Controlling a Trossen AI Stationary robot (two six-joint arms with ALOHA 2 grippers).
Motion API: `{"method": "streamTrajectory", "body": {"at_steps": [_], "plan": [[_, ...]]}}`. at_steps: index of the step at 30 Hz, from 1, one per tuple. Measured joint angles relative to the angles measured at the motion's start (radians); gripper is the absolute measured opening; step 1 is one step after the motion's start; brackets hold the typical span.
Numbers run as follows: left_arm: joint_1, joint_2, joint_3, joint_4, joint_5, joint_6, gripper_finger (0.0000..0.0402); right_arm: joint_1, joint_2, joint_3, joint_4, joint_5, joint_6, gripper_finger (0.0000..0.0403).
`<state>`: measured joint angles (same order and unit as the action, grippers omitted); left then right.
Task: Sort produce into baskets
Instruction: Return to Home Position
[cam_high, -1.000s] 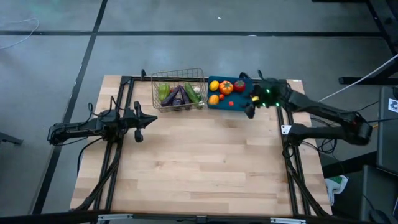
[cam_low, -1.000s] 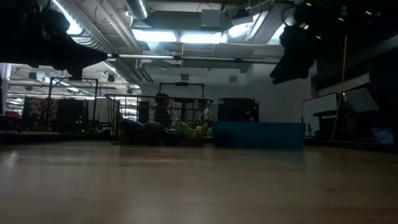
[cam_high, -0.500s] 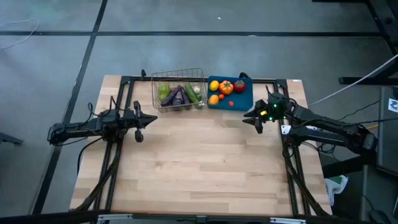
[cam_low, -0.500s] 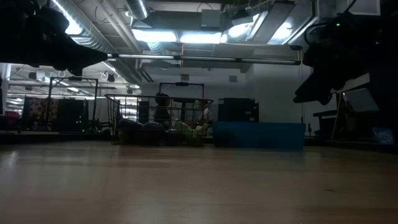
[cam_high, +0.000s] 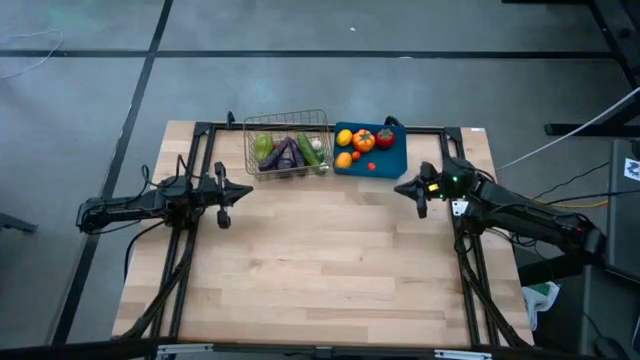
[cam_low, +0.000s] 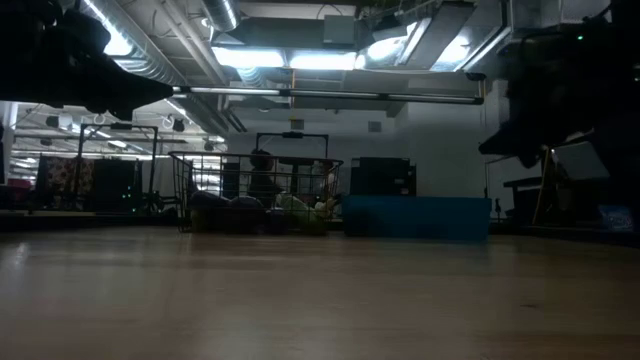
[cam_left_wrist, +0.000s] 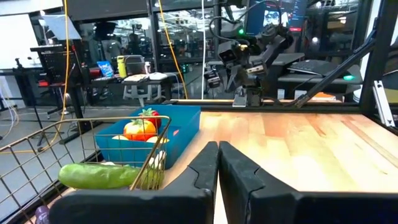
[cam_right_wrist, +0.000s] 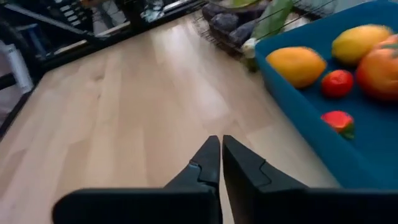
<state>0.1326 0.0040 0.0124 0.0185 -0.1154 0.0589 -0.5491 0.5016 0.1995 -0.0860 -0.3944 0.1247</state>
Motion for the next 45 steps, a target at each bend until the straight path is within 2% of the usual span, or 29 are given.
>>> {"method": "streamTrajectory", "body": {"at_steps": [4,13,16,24,29,36,41,45], "plan": [[0.0,0.0,0.0,0.0,0.0,-0.002,0.0013,0.0,-0.038,-0.047,0.06,0.036,0.001,0.0005],[0.0,0.0,0.0,0.0,0.0,-0.057,0.0006,0.018,-0.083,-0.143,0.219,0.045,0.017,0.0002],[0.0,0.0,0.0,0.0,0.0,-0.057,0.0006,0.088,-0.082,-0.174,0.265,0.108,0.026,0.0004],[0.0,0.0,0.0,0.0,0.0,-0.058,0.0006,0.357,-0.081,-0.187,0.303,0.41,-0.015,0.0002],[0.0,0.0,0.0,0.0,0.0,-0.059,0.0006,0.432,-0.082,-0.187,0.307,0.518,-0.076,0.0004],[0.0,0.0,0.0,0.0,0.0,-0.06,0.0006,0.431,-0.121,-0.185,0.28,0.505,-0.133,0.0005],[0.0,0.0,0.0,0.0,0.0,-0.06,0.0006,0.431,-0.188,-0.184,0.206,0.388,-0.134,0.0005],[0.0,0.0,0.0,0.0,0.0,-0.06,0.0006,0.431,-0.252,-0.184,0.123,0.367,-0.134,0.0005]]}}
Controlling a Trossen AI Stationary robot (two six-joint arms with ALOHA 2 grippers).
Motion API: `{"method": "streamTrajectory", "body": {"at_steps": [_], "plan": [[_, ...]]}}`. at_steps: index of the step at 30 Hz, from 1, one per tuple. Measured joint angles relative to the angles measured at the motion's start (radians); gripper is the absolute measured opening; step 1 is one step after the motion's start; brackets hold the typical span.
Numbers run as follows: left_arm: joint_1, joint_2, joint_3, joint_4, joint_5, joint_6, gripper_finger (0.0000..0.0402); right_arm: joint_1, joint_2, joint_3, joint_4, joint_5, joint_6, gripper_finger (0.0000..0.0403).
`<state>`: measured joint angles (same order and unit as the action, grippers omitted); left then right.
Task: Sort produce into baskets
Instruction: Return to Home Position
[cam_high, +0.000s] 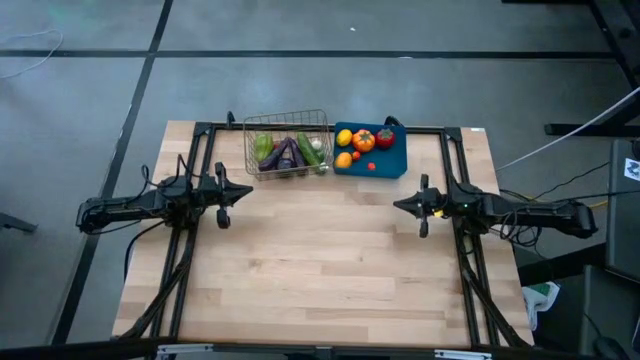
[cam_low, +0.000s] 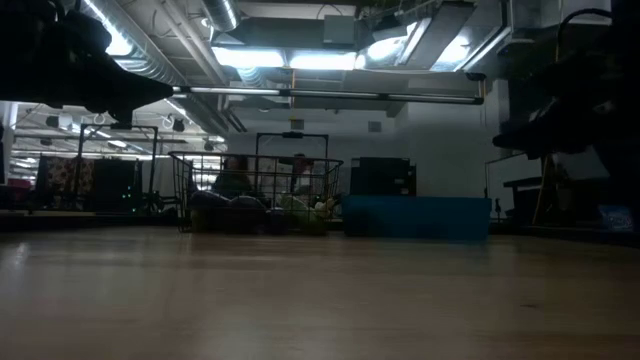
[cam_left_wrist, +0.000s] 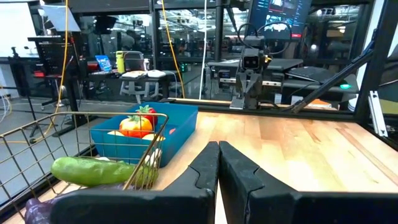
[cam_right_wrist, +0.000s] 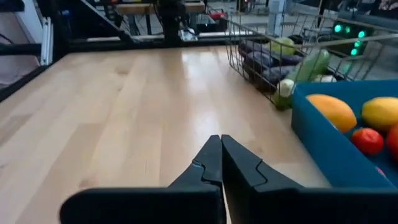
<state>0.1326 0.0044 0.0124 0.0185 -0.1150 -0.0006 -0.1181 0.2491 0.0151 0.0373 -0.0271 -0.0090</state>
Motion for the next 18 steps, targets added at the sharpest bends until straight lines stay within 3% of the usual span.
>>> {"method": "streamTrajectory", "body": {"at_steps": [8,18], "plan": [[0.0,0.0,0.0,0.0,0.0,0.0,0.0006,0.0,-0.087,0.002,-0.028,-0.001,-0.031,0.0005],[0.0,0.0,0.0,0.0,0.0,0.0,0.0006,0.0,-0.088,0.002,-0.032,0.025,-0.048,0.0005]]}}
